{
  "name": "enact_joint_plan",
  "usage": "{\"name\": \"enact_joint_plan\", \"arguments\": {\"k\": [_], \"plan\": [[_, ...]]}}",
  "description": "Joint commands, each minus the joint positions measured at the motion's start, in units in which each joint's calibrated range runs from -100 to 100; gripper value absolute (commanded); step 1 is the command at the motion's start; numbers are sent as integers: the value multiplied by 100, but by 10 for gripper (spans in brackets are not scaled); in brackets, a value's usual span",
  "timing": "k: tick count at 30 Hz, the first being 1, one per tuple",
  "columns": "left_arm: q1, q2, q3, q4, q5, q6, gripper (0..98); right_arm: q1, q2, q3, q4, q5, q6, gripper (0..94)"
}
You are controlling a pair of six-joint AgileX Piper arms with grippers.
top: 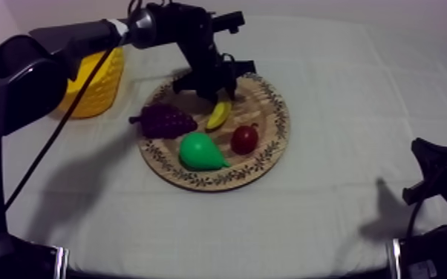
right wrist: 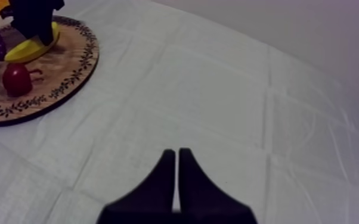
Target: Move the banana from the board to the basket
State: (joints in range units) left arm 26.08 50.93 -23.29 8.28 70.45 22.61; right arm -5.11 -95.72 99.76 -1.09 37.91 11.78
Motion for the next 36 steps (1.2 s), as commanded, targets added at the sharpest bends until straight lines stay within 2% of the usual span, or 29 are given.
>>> {"name": "enact_joint_plan", "arguments": {"k": [1, 12, 21, 28, 36], "plan": [[-8, 11, 26, -11, -8, -13, 171, 4, -3, 2, -1, -1, -1, 2], [-73, -427, 61, -90, -1, -44, 141, 5, -3, 2, -1, -1, 0, 2], [-239, -1267, -116, -235, 293, 10, 130, 5, -3, 2, -1, -1, -2, 2], [-636, -2029, 61, -299, 394, -100, 121, 5, -3, 2, -1, -1, -2, 2], [-1258, -2889, 425, -517, 448, -269, 99, 5, -3, 2, -1, -1, 1, 2]]}}
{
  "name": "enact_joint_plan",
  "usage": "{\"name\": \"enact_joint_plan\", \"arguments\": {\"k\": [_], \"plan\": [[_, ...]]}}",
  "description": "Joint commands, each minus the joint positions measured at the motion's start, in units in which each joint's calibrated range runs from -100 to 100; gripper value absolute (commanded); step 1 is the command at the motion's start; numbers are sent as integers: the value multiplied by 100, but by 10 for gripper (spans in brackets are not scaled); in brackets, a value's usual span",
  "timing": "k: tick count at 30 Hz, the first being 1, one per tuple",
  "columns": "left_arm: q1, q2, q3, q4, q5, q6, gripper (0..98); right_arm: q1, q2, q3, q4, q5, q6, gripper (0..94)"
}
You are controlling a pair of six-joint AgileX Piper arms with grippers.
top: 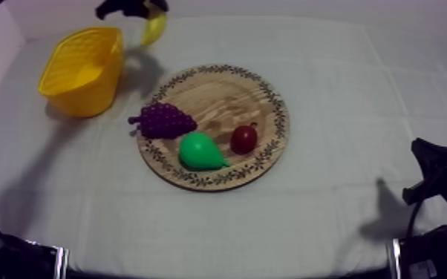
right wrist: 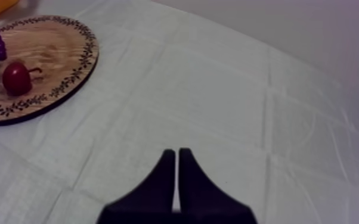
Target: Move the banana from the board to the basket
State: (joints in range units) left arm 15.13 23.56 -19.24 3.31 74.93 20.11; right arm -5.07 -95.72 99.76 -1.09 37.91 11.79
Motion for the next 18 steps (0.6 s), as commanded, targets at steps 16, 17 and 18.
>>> {"name": "enact_joint_plan", "arguments": {"k": [16, 17, 18], "plan": [[-923, -927, 1061, -280, -190, -283, 86, 2, -3, 2, -1, -1, 0, 2], [-936, -920, 1149, -284, -253, -294, 86, 2, -3, 2, -1, -1, 0, 2], [-950, -908, 1238, -287, -321, -304, 86, 2, -3, 2, -1, -1, 0, 2]]}}
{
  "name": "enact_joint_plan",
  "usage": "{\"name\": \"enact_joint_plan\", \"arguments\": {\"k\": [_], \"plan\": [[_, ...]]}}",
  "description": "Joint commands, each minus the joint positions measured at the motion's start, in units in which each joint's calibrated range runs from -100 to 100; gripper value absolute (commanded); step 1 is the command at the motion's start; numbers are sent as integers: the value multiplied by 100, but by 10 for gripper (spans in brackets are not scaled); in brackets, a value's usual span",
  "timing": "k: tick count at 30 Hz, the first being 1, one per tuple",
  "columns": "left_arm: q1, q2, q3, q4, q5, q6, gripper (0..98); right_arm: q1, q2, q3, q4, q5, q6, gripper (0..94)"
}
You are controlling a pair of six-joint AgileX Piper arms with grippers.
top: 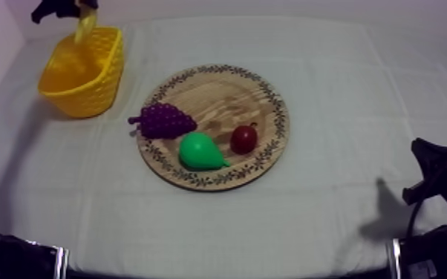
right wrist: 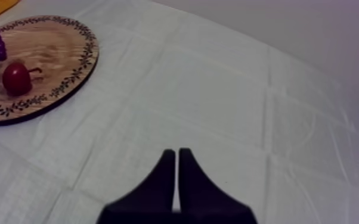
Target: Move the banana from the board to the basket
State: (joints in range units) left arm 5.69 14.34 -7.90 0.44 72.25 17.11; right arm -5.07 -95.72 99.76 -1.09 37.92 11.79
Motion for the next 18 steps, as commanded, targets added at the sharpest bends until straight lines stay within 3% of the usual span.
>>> {"name": "enact_joint_plan", "arguments": {"k": [1, 18], "plan": [[-19, 28, 189, -3, -120, -13, 86, 2, -3, 2, -1, -2, 0, 2], [-206, 925, 560, 9, -768, -231, 77, 2, -3, 2, -1, -2, 0, 2]]}}
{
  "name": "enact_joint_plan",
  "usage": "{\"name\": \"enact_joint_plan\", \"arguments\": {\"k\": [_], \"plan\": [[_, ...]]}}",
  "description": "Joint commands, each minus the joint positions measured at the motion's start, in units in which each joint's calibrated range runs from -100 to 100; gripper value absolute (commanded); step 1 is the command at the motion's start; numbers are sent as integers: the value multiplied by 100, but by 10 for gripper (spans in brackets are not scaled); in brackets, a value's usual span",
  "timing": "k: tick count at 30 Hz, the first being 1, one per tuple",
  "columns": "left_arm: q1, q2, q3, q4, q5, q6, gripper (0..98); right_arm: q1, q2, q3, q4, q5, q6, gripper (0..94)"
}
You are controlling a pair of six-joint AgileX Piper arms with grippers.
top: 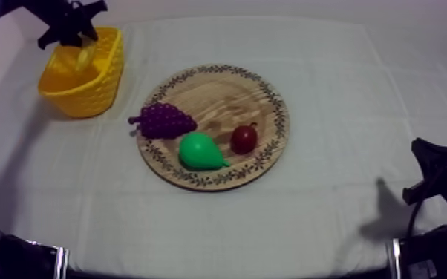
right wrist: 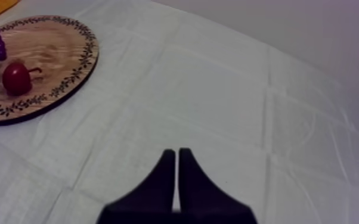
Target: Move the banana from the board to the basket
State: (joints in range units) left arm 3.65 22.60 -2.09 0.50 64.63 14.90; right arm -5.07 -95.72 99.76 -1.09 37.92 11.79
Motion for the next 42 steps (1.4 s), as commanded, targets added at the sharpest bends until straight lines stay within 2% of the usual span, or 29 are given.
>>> {"name": "enact_joint_plan", "arguments": {"k": [1, 18, 31, 34, 38, 42], "plan": [[-8, 174, -49, 6, -33, -22, 77, 2, -3, 2, -1, -2, 0, 2], [-291, 904, -70, -22, -388, -137, 62, 2, -3, 2, -1, -2, 2, 2], [-313, 1173, -89, 52, -546, -217, 67, 2, -3, 2, -1, -2, 0, 2], [-280, 1201, -95, 102, -604, -253, 117, 2, -3, 2, -1, -2, 0, 2], [-234, 1241, -93, 187, -687, -317, 271, 2, -3, 2, -1, -2, -1, 2], [-203, 1262, -79, 231, -749, -347, 372, 2, -3, 2, -1, -2, 0, 2]]}}
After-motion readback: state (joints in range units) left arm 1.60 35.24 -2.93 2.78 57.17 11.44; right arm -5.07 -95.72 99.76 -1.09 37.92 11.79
